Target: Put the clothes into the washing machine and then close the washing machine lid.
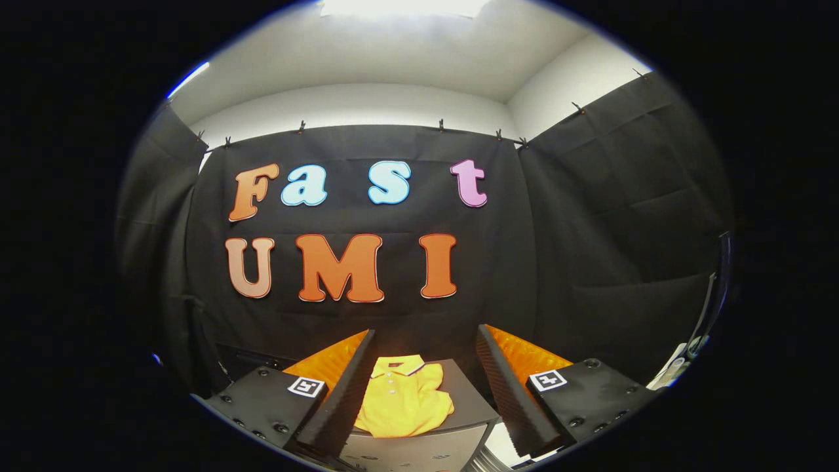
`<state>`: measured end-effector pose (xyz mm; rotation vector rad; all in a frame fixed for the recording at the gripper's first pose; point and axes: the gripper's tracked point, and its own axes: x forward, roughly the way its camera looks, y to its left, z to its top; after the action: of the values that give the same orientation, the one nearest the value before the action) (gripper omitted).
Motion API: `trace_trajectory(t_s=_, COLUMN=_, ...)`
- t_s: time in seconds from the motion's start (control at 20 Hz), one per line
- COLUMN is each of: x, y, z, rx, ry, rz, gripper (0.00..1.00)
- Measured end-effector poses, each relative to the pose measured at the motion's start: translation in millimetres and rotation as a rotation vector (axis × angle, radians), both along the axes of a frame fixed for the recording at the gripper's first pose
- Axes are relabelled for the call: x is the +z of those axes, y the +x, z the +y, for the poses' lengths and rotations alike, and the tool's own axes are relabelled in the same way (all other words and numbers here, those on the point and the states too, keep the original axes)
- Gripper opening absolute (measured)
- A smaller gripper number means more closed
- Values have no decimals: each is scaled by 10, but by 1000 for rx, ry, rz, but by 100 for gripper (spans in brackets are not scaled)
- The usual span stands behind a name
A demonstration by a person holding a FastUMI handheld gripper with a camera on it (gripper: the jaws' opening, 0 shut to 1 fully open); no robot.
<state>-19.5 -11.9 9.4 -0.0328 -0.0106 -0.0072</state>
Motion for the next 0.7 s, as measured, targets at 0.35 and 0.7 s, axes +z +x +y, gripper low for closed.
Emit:
trace_trajectory(t_s=0.35, x=86, y=-49, z=42, rx=1, ry=8, rz=-29, gripper=98)
trace_trajectory(t_s=0.7, x=146, y=89, z=220, rx=37, ry=-20, rz=-24, gripper=98)
